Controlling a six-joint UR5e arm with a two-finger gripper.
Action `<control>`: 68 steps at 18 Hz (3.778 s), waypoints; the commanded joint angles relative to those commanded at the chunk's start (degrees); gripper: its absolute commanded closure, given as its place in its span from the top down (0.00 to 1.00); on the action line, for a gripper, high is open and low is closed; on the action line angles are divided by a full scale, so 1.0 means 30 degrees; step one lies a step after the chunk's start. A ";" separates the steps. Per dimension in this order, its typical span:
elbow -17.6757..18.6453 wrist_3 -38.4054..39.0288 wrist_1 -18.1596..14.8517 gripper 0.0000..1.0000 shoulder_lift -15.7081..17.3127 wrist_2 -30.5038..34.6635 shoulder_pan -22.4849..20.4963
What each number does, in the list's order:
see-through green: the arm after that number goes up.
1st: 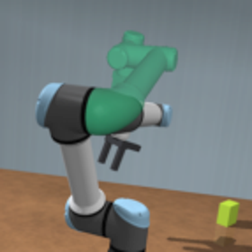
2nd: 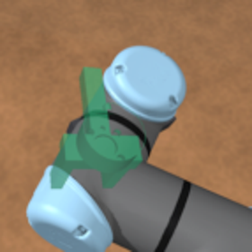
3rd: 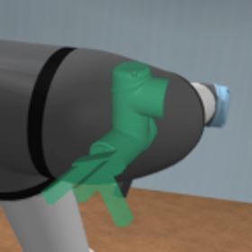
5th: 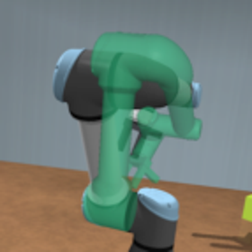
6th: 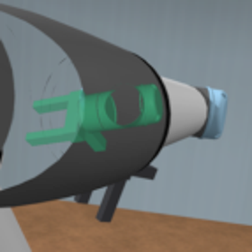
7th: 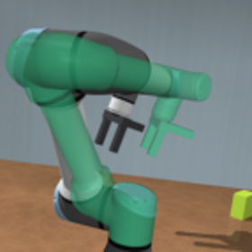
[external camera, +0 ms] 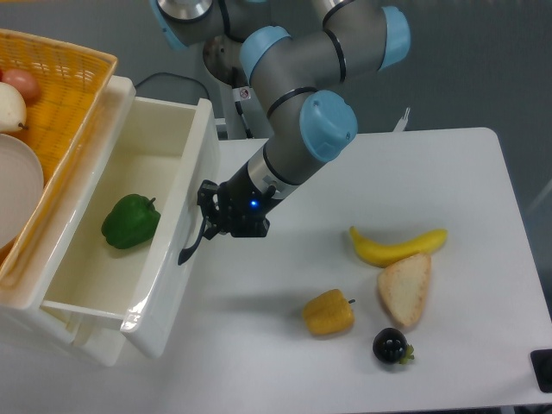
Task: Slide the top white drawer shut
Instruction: 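Push the white drawer inward into the cabinet with the gripper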
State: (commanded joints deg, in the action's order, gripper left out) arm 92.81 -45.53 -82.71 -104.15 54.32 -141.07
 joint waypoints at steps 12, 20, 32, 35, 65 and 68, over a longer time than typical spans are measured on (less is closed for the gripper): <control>0.0146 0.0526 0.0000 0.00 0.0293 -0.0382 0.0498; 0.0381 0.0586 0.0117 0.00 0.0294 -0.0470 0.0967; 0.0586 0.0615 0.0205 0.00 0.0176 -0.0470 0.1143; 0.0761 0.0586 0.0205 0.00 0.0264 -0.0470 0.1172; 0.0703 0.1670 0.0352 0.00 0.0499 -0.0909 0.2842; 0.0703 0.1670 0.0498 0.00 0.0469 -0.1055 0.2988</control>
State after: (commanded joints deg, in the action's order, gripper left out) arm 94.92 -40.52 -81.21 -102.74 51.15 -132.10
